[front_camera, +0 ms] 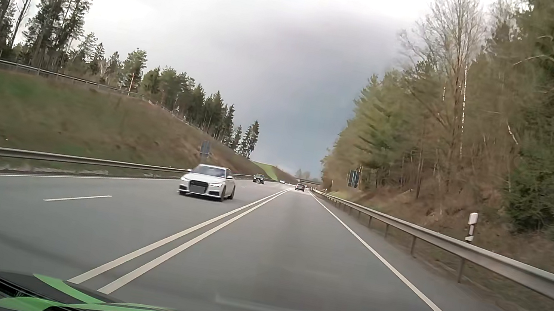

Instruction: Follow the waypoints while adhering to traffic rules and regulations

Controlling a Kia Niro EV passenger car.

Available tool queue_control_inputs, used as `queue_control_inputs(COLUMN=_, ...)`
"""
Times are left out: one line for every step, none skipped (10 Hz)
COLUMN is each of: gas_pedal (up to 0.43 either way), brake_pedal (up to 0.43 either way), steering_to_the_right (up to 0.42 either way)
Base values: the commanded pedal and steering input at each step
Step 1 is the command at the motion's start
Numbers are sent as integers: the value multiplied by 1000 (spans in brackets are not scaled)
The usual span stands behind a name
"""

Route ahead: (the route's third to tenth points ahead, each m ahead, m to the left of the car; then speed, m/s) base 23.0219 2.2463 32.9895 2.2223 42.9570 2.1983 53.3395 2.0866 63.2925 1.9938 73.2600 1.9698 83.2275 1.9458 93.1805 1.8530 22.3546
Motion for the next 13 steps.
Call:
queue_control_inputs(gas_pedal=169, brake_pedal=0, steering_to_the_right=1)
queue_control_inputs(gas_pedal=169, brake_pedal=0, steering_to_the_right=1)
queue_control_inputs(gas_pedal=169, brake_pedal=0, steering_to_the_right=1)
queue_control_inputs(gas_pedal=169, brake_pedal=0, steering_to_the_right=1)
queue_control_inputs(gas_pedal=169, brake_pedal=0, steering_to_the_right=1)
queue_control_inputs(gas_pedal=169, brake_pedal=0, steering_to_the_right=1)
queue_control_inputs(gas_pedal=169, brake_pedal=0, steering_to_the_right=0)
queue_control_inputs(gas_pedal=169, brake_pedal=0, steering_to_the_right=0)
queue_control_inputs(gas_pedal=169, brake_pedal=0, steering_to_the_right=0)
queue_control_inputs(gas_pedal=169, brake_pedal=0, steering_to_the_right=0)
queue_control_inputs(gas_pedal=169, brake_pedal=0, steering_to_the_right=0)
queue_control_inputs(gas_pedal=169, brake_pedal=0, steering_to_the_right=0)
queue_control_inputs(gas_pedal=169, brake_pedal=0, steering_to_the_right=0)
